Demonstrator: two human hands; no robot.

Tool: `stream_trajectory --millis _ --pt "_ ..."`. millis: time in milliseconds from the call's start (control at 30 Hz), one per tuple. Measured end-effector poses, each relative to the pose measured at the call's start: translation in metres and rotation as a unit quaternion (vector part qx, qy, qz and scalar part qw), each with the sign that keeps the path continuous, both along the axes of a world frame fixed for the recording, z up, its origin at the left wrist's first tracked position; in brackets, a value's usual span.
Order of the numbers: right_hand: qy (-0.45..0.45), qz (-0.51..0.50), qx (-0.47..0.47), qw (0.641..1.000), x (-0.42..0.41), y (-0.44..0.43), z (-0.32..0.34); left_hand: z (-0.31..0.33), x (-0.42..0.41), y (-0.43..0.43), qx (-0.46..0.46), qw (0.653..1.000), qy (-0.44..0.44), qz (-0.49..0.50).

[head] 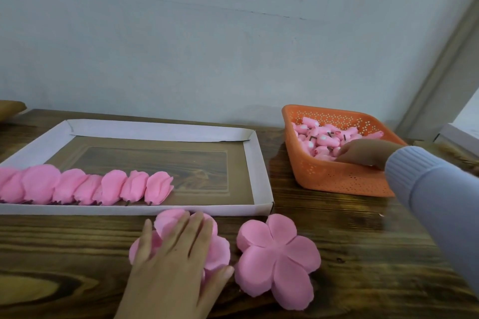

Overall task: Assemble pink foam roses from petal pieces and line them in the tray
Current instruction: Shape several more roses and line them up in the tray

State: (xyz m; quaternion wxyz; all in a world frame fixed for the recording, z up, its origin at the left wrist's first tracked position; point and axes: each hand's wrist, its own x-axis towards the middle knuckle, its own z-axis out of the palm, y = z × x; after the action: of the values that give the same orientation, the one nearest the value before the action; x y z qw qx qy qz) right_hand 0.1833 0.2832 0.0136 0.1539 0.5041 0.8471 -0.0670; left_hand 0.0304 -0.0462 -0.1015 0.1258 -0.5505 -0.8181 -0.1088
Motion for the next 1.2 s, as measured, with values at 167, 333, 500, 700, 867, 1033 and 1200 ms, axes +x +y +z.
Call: stream_trajectory --millis 167,333,500,700,867,1033,1200 --pt "-0.015 0.025 0.020 0.999 -0.003 -0.004 0.002 0.002 -0.001 -0.001 -0.032 0.999 -0.021 0.014" --pt "0.107 -0.029 0.030 0.993 0.005 0.008 -0.003 0.005 -0.002 -0.002 -0.012 1.000 -0.021 0.013" --pt "0.501 -0.149 0.054 0.851 0.015 0.018 0.001 0.014 0.000 -0.003 0.010 1.000 0.000 -0.006" --pt "0.806 -0.245 -0.316 0.437 0.006 -0.043 0.023 0.021 0.004 -0.001 0.140 0.988 -0.002 -0.062" --pt "0.795 -0.288 -0.425 0.324 0.007 -0.134 -0.003 0.031 0.020 0.004 0.196 0.975 -0.001 -0.107" --pt "0.779 -0.327 -0.437 0.307 0.005 -0.188 -0.051 0.042 0.042 0.016 0.018 0.998 -0.055 -0.035" --pt "0.792 -0.319 -0.416 0.313 0.004 -0.188 -0.063 0.040 0.054 0.031 -0.059 0.998 -0.010 0.023"
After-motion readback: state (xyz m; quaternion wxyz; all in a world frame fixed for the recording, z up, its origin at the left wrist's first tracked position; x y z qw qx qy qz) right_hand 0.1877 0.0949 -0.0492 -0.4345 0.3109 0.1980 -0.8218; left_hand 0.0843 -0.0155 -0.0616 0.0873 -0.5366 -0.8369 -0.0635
